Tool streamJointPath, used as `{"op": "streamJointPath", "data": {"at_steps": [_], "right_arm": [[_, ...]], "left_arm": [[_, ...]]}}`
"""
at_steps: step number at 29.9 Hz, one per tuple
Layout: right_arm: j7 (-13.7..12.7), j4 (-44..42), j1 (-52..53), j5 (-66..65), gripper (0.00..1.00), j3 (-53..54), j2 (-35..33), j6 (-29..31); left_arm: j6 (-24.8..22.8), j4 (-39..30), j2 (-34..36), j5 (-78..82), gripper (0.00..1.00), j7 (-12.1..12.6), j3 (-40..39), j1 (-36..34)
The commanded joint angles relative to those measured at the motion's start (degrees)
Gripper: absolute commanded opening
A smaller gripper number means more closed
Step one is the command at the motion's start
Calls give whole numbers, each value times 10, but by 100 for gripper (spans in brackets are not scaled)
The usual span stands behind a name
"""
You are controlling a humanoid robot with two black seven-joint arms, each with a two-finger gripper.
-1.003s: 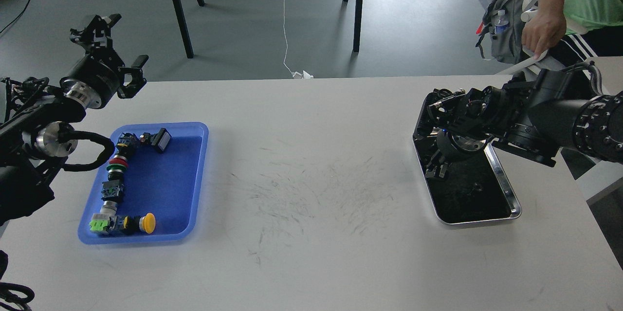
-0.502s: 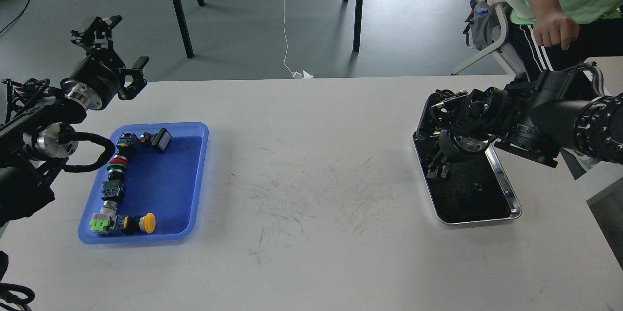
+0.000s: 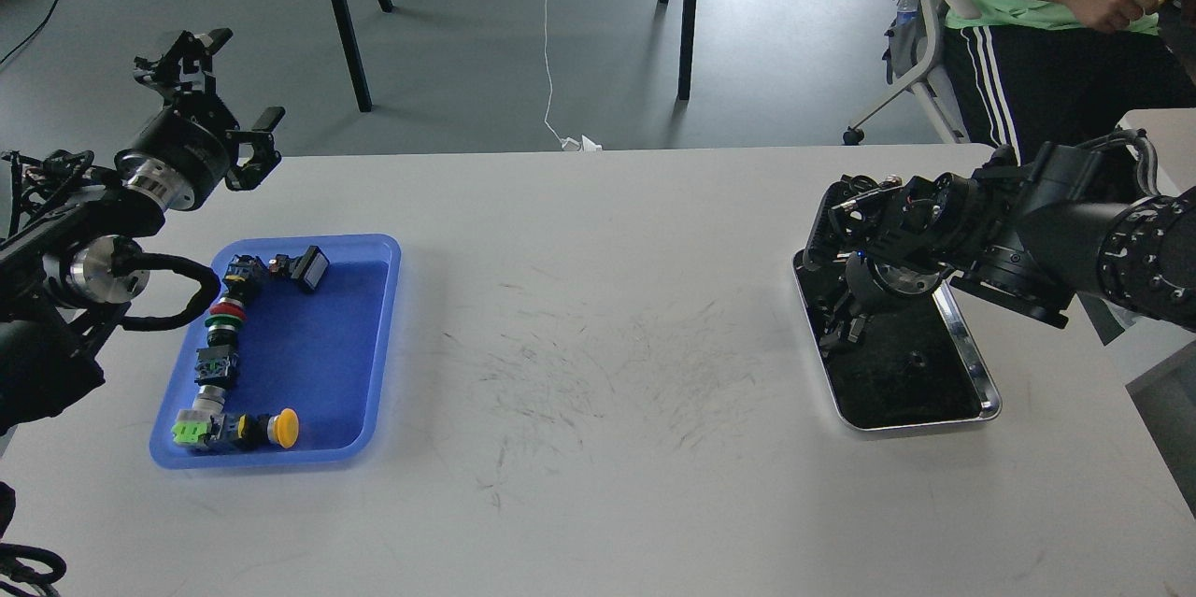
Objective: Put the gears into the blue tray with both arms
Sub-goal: 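Lift the held black part up out of the metal tray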
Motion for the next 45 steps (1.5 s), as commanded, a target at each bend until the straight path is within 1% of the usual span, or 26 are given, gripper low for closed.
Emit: {"op": "streamJointPath", "data": {"at_steps": [1, 5, 7, 13, 16, 17, 22, 27, 29, 36, 38, 41, 45], "right_arm": [[0, -12, 1, 1, 36, 8, 7, -1], [0, -36, -7, 1, 38, 20, 15, 0], [0, -46, -12, 2, 41, 22, 24, 0], [0, -44, -14, 2, 40, 22, 26, 0], [0, -42, -14, 1, 38, 22, 26, 0], [0, -42, -14, 1, 35, 22, 26, 0], [0, -40, -10, 1, 30, 22, 28, 0], [0, -38, -5, 0, 19, 18, 29, 2], [0, -42, -5, 0, 17, 17, 29, 2], [0, -44, 9, 0, 5, 17, 28, 3], [0, -43, 14, 0, 5, 17, 28, 3], [0, -48, 22, 1, 1, 22, 28, 3], [0, -58, 29, 2, 1, 37, 34, -1]], "left_arm": [[0, 0, -1, 0, 99, 0, 0, 0], [0, 0, -1, 0, 99, 0, 0, 0], [0, 0, 0, 0, 99, 0, 0, 0], [0, 0, 0, 0, 99, 0, 0, 0], [-3, 0, 0, 0, 99, 0, 0, 1], [-3, 0, 0, 0, 99, 0, 0, 1], [-3, 0, 0, 0, 99, 0, 0, 1], [-3, 0, 0, 0, 99, 0, 0, 1], [-3, 1, 0, 0, 99, 1, 0, 1], [-3, 1, -2, 0, 99, 2, 0, 0], [-3, 1, -2, 1, 99, 2, 0, 0], [-3, 1, -3, 1, 99, 3, 0, 0], [-3, 0, -1, 1, 99, 3, 0, 0]]}}
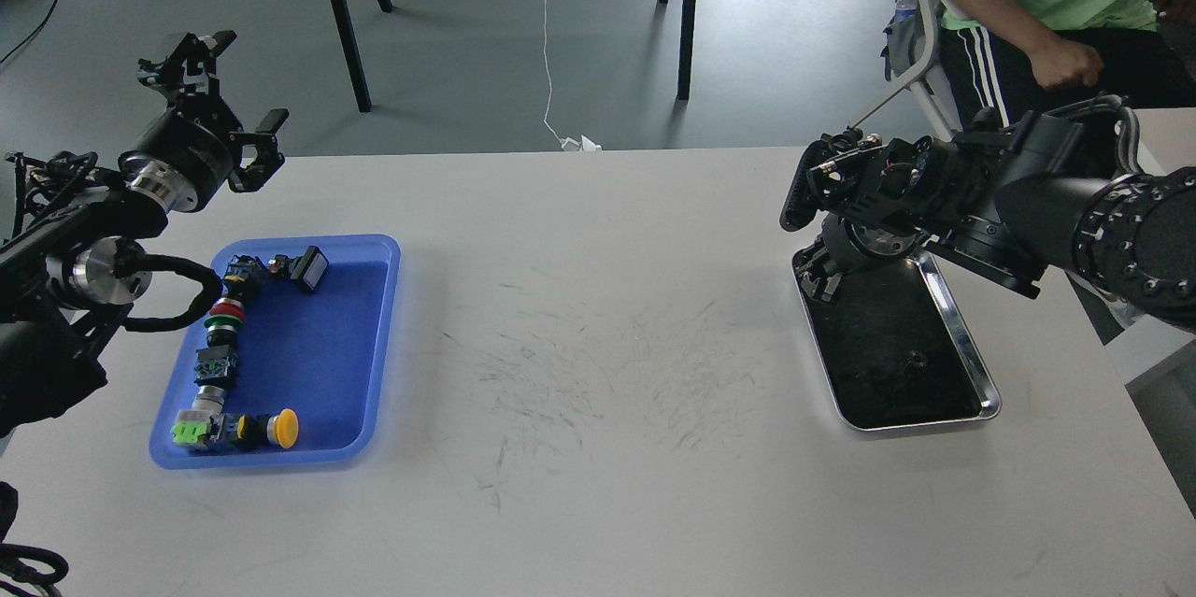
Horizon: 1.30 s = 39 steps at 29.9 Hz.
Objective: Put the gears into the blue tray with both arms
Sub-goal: 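Lift the held black part up out of the metal tray, then carry the black part toward the table center and release it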
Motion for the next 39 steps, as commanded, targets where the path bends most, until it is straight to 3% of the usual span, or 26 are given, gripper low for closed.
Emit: {"op": "streamJointPath", "data": {"at_steps": [1, 12, 25, 33, 39], "right_arm": [[0, -9, 5, 2, 1, 29, 9, -6], [0, -50, -36, 2, 1, 267, 67, -91], [0, -26, -127, 6, 1, 360, 67, -193], [0, 64, -161, 5, 1, 395, 67, -220], [0, 81, -178, 5, 1, 396, 67, -228]], "left_arm": [[-1, -1, 2, -1, 99, 0, 0, 0], [-3, -6, 28, -1, 99, 1, 0, -1], [-10, -7, 53, -1, 99, 1, -1, 2], [-10, -8, 53, -2, 99, -1, -1, 7], [-10, -8, 53, -2, 99, -2, -2, 7]]}}
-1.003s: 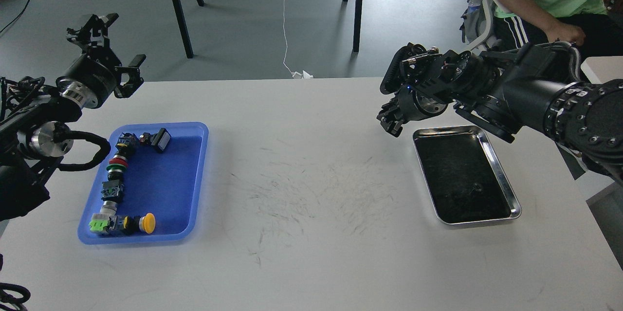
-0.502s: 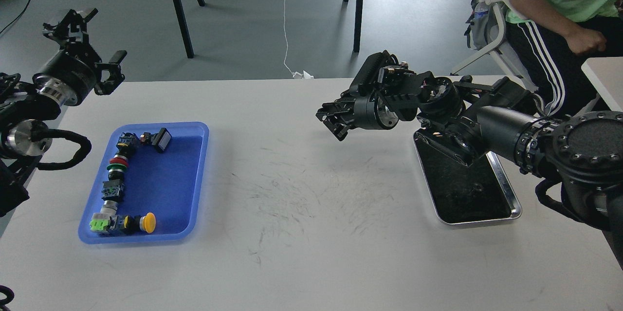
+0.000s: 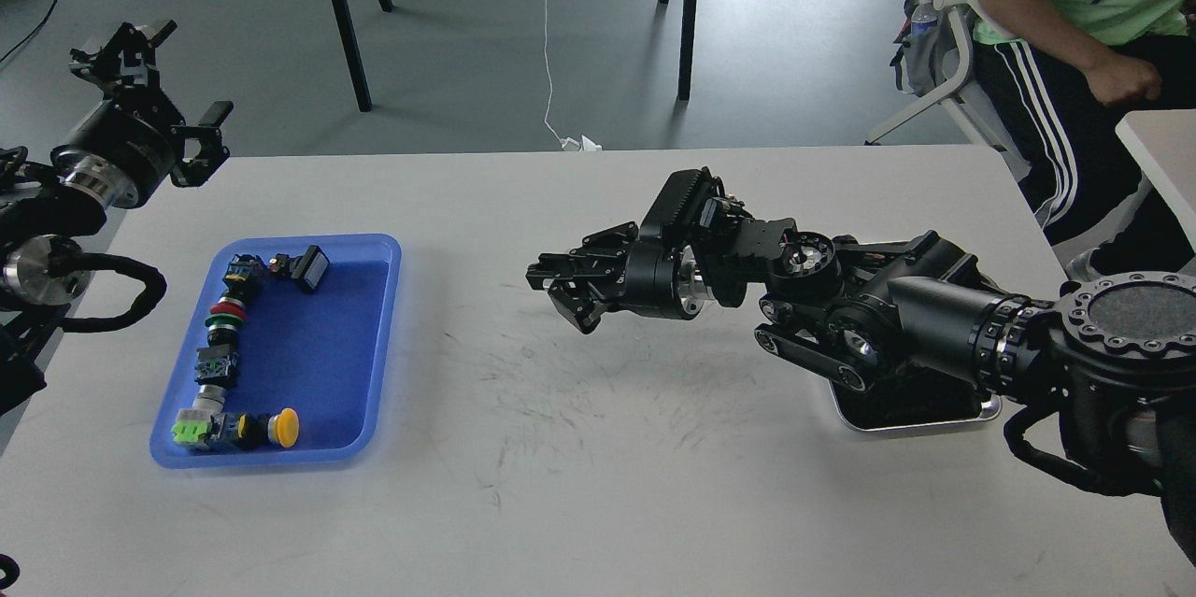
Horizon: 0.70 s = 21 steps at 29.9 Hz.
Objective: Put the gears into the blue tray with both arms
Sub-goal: 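Carry the black part toward the table center and release it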
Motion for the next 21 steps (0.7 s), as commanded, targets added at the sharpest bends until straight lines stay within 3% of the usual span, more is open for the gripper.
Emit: {"op": "streamJointPath", "data": {"at_steps": [1, 21], "right_arm": [[0, 9, -16, -2, 1, -2, 0, -1], [0, 38, -41, -35, 2, -34, 0, 7]], "left_arm": [[1, 0, 1, 0, 99, 0, -1, 1], [0, 0, 10, 0, 99, -1, -1, 3]]}}
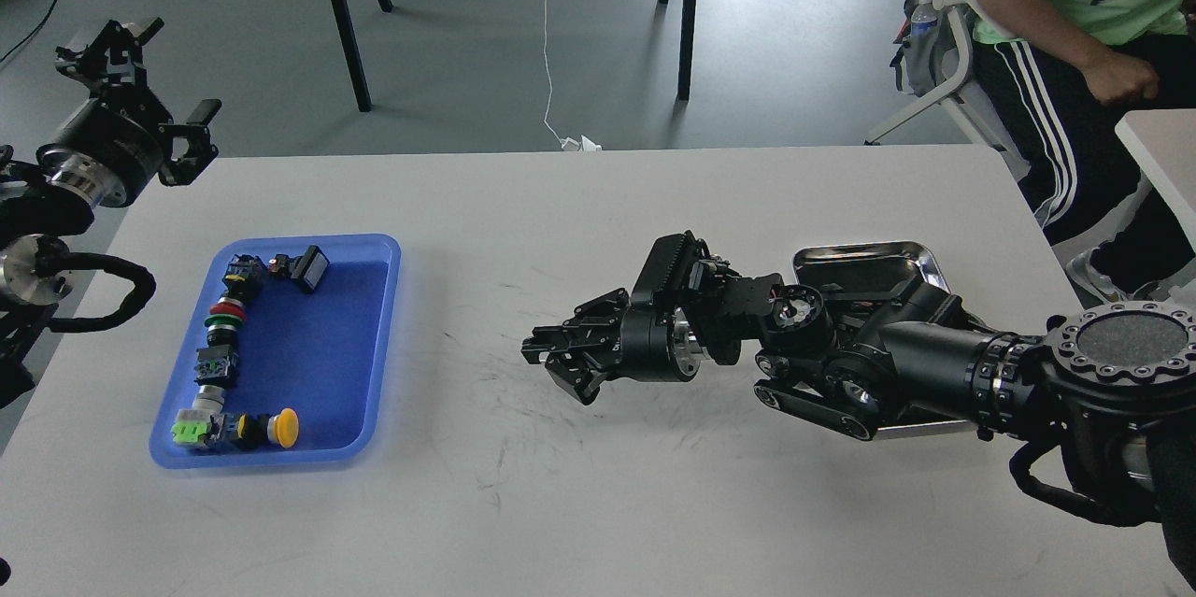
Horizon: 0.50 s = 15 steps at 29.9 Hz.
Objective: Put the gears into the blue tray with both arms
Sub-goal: 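Carry the black part toward the table center and release it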
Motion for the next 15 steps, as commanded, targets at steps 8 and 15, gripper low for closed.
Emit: {"op": "streamJointPath", "data": {"at_steps": [8, 15], "right_arm": [[0, 5, -2, -2, 39, -2, 0, 21], [0, 6, -2, -1, 49, -2, 0, 22]], "left_arm": [[0, 0, 2, 0, 99, 0, -1, 3], [-1, -1, 12, -1, 99, -1, -1, 4]]}}
